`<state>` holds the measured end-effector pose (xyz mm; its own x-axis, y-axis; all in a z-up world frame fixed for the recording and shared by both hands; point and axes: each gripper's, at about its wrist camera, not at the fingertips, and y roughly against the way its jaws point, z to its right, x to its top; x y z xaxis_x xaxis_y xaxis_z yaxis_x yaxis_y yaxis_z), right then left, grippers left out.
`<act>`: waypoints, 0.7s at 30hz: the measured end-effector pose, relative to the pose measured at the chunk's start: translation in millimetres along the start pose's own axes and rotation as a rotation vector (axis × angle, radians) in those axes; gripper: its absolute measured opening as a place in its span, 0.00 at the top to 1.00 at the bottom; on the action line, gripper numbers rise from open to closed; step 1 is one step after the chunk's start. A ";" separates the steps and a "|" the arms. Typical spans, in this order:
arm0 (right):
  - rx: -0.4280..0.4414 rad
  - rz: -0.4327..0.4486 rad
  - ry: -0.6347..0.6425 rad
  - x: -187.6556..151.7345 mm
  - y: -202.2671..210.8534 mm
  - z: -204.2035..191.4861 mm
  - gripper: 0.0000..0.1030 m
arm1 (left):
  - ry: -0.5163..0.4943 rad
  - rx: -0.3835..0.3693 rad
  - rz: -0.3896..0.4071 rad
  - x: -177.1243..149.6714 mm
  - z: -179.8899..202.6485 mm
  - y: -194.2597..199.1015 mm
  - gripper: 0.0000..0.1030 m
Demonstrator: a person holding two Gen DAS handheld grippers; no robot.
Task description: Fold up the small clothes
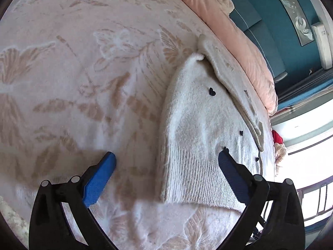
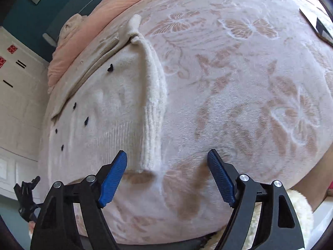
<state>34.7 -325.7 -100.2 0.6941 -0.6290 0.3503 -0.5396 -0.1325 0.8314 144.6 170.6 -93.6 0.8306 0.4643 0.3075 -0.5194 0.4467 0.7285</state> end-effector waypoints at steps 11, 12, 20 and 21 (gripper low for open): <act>0.162 -0.009 -0.133 22.4 -33.9 -35.4 0.76 | -0.014 0.049 -0.088 3.8 40.6 -29.7 0.70; 0.183 -0.021 -0.159 24.6 -31.9 -34.8 0.86 | -0.001 0.058 -0.106 5.3 39.9 -28.7 0.90; 0.297 0.011 0.023 38.8 61.4 -52.9 0.92 | -0.031 -0.009 -0.113 12.3 41.8 46.8 0.94; 0.283 -0.008 0.054 36.4 71.1 -52.3 0.92 | -0.042 -0.014 -0.122 10.0 41.8 57.4 0.95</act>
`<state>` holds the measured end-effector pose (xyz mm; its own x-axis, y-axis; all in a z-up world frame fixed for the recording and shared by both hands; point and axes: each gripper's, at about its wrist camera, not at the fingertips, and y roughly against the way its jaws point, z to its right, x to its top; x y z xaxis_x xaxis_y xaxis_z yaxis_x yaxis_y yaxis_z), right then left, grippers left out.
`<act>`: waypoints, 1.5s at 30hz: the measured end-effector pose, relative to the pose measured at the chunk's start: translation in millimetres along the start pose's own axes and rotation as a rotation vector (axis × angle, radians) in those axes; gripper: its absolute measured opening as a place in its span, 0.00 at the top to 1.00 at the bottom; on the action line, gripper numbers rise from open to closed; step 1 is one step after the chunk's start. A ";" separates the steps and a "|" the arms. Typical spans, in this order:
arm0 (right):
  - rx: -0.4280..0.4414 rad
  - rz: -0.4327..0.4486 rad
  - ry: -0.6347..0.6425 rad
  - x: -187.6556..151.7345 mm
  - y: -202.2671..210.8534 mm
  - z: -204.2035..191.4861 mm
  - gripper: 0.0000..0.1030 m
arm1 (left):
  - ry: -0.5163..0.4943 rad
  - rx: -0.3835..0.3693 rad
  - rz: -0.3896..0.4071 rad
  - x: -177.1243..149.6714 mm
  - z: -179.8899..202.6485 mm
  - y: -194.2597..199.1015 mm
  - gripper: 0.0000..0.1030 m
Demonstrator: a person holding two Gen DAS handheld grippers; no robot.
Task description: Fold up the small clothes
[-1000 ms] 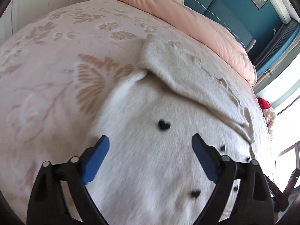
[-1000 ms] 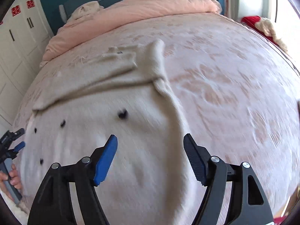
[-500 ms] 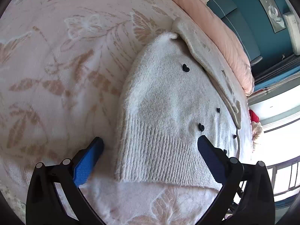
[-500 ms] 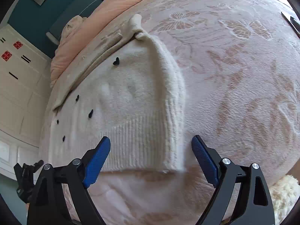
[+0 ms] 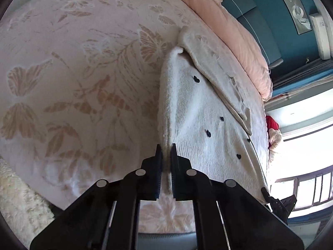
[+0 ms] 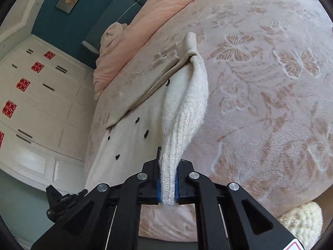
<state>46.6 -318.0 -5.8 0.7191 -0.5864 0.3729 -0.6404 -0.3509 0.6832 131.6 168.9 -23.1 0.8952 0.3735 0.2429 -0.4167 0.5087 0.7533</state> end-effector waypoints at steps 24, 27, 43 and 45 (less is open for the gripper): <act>-0.151 -0.126 0.018 -109.8 1.1 52.8 0.84 | -0.012 0.061 -0.060 -61.2 -17.4 -57.1 0.40; -0.190 -0.137 0.000 -113.9 -7.9 57.9 0.59 | 0.064 -0.027 -0.118 -57.5 -27.0 -58.9 0.95; -0.212 -0.261 0.270 -103.6 72.0 20.8 0.93 | -0.035 -0.064 -0.130 -92.0 -14.4 79.5 0.98; -0.231 -0.341 0.284 -122.4 88.8 22.1 0.93 | -0.045 -0.039 -0.166 -112.3 -19.8 93.8 0.98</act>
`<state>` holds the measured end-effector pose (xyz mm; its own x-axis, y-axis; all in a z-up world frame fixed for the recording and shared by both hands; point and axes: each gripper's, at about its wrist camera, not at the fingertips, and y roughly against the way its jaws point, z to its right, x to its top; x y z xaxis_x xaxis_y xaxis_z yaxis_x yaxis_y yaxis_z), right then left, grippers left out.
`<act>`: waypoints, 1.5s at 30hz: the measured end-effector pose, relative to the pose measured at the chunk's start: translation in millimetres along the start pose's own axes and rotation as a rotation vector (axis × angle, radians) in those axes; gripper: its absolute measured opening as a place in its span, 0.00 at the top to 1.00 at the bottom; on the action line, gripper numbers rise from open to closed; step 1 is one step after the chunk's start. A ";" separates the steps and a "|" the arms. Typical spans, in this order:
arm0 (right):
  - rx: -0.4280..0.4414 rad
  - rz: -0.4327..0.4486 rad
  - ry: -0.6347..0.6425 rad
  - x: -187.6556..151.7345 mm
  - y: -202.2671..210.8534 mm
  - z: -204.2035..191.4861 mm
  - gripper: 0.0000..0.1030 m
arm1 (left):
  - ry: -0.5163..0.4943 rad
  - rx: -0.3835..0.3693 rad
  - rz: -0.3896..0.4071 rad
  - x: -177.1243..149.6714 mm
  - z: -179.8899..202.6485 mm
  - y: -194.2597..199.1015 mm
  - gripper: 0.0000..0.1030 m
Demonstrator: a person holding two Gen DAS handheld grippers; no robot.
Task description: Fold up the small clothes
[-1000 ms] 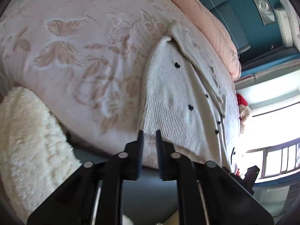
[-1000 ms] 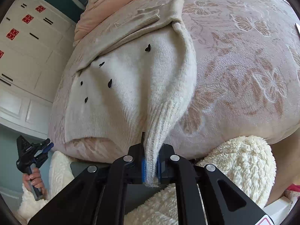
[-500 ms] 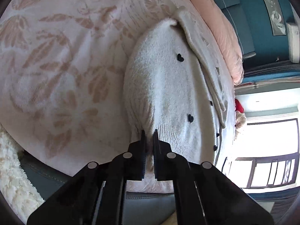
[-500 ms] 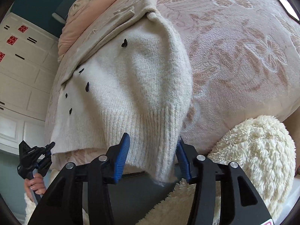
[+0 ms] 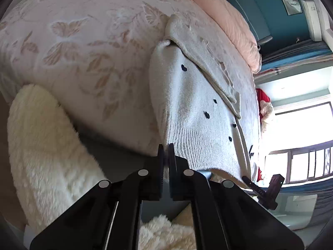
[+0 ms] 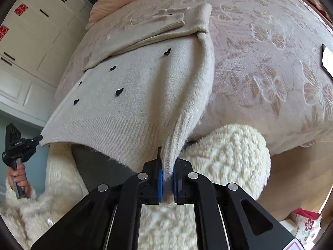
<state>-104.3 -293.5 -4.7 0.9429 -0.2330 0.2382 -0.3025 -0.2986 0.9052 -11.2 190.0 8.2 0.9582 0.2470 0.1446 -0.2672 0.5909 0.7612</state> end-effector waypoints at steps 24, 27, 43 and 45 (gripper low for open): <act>-0.184 0.520 -0.181 144.5 -35.0 30.3 0.32 | -0.082 0.076 0.223 168.7 44.1 -85.9 0.47; -0.206 0.521 -0.166 130.7 -35.7 29.6 0.31 | -0.183 0.087 0.273 148.5 60.4 -85.3 0.06; -0.058 0.491 -0.257 149.4 -53.6 38.7 0.94 | -0.304 0.058 0.071 151.4 82.0 -148.4 0.92; -0.001 0.610 -0.267 150.1 -12.6 32.8 0.94 | -0.282 -0.004 0.176 165.7 92.5 -106.6 0.92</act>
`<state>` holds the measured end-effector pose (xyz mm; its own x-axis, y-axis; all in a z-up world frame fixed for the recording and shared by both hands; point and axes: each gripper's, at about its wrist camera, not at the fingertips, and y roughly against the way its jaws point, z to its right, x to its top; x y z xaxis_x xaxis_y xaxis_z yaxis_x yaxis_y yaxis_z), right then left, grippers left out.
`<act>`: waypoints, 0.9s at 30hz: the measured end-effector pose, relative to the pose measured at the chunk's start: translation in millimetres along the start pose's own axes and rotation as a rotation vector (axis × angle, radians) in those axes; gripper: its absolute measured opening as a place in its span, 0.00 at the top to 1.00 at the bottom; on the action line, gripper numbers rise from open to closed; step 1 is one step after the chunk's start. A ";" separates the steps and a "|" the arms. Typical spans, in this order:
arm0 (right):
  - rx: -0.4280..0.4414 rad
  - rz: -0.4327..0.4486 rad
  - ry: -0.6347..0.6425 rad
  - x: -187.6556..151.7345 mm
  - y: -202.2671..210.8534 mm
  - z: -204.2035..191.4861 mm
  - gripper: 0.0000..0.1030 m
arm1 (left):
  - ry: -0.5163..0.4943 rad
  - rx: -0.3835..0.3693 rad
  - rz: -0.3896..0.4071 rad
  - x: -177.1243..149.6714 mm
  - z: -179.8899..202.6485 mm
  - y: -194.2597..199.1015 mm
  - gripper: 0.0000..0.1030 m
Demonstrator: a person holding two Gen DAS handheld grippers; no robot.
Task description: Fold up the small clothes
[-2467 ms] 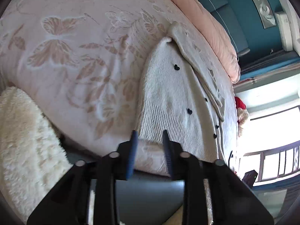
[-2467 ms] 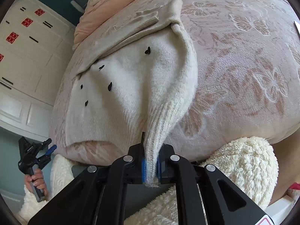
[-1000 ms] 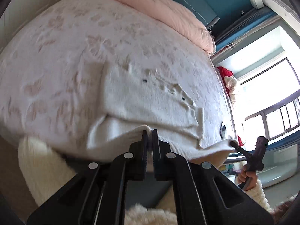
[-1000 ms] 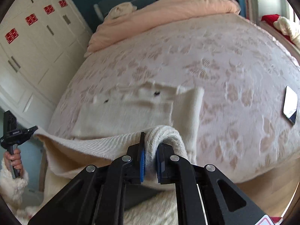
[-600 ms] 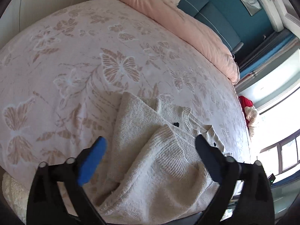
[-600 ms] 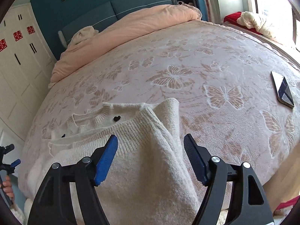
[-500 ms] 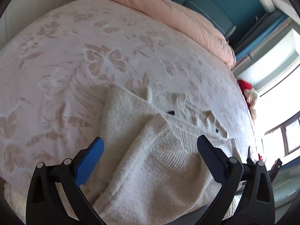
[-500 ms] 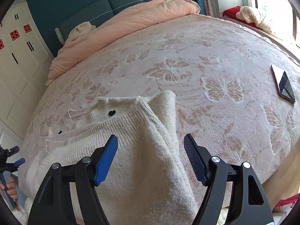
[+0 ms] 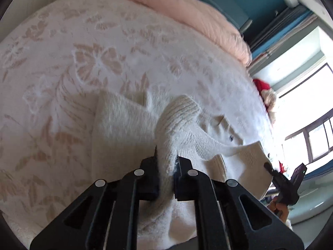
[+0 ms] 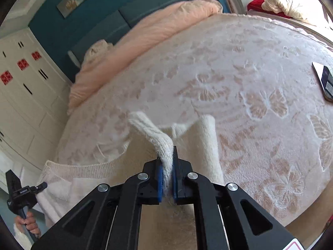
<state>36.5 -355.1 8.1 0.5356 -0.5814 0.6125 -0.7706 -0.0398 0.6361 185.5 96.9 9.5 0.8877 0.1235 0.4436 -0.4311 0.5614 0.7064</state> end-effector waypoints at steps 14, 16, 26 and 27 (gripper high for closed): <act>-0.090 -0.066 -0.012 25.1 -58.5 16.6 0.94 | 0.108 0.178 -0.045 32.1 -45.9 -64.4 0.94; -0.167 -0.151 0.028 20.3 -85.7 23.5 0.94 | 0.099 0.198 -0.037 35.5 -47.9 -62.1 0.94; -0.166 -0.106 0.148 4.6 -44.7 -28.6 0.77 | -0.033 0.279 0.062 18.1 -15.9 -30.0 0.65; -0.127 -0.140 0.174 -5.2 -46.6 -43.9 0.78 | -0.063 0.285 0.096 13.7 -3.3 -19.4 0.52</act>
<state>84.9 -314.5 -4.1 0.6941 -0.4284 0.5785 -0.6406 -0.0010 0.7679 206.7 90.3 0.0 0.8328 0.1088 0.5427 -0.5483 0.2967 0.7819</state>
